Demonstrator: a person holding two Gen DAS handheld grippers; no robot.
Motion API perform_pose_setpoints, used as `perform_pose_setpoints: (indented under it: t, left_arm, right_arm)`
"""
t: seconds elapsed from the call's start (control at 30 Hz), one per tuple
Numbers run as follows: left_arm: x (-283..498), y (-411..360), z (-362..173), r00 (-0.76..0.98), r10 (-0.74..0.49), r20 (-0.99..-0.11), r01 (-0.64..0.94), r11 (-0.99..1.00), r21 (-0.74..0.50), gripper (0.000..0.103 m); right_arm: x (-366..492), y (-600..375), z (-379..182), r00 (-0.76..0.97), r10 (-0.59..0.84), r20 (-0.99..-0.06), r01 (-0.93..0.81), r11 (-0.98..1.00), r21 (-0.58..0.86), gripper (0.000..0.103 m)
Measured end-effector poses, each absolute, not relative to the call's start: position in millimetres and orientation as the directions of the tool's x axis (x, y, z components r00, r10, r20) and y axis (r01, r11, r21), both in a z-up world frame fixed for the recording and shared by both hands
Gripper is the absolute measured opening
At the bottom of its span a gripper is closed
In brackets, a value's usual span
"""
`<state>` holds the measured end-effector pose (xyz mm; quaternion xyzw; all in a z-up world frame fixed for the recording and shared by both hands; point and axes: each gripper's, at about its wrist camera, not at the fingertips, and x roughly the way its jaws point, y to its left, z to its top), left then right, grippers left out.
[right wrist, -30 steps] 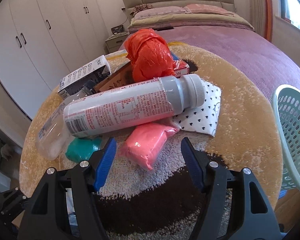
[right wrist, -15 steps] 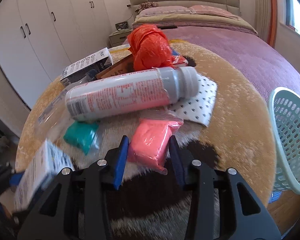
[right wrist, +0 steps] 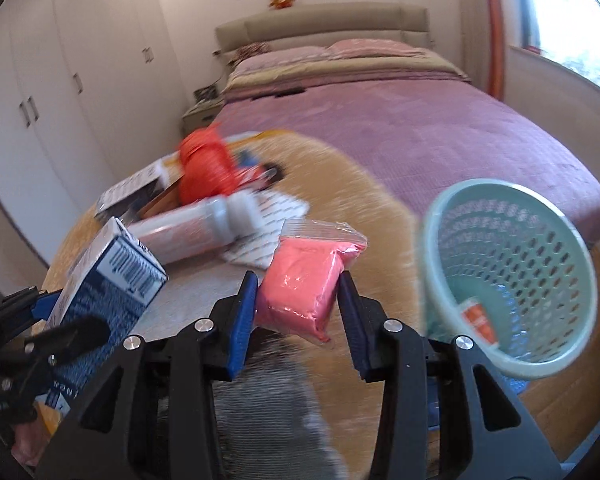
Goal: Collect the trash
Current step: 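Carry carton and pink bag over the wastebasket and release both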
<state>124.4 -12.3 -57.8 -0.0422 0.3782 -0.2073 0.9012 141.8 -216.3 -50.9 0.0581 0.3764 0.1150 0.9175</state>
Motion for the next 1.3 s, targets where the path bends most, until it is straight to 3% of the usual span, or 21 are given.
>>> perform_pose_setpoints:
  t: [0.33,0.73,1.3]
  left_arm:
    - [179,-108,-53,0.597,-0.496,-0.63,0.467,0.854,-0.23,0.056]
    - [243,-209,-93,0.499,-0.527,-0.688,0.531,0.813,-0.238,0.056]
    - [250,-213,-94,0.497,-0.552,-0.67,0.515,0.809,-0.284,0.065]
  right_arm:
    - [157,-315,-44,0.739,0.11,-0.665,0.032,0.98,0.198,0.038]
    - [186,-399,-76,0.682,-0.02,-0.731,0.239,0.951,0.197,0.038]
    - [192,-427,-101,0.636,-0.022,-0.772,0.311,0.922,0.229,0.041]
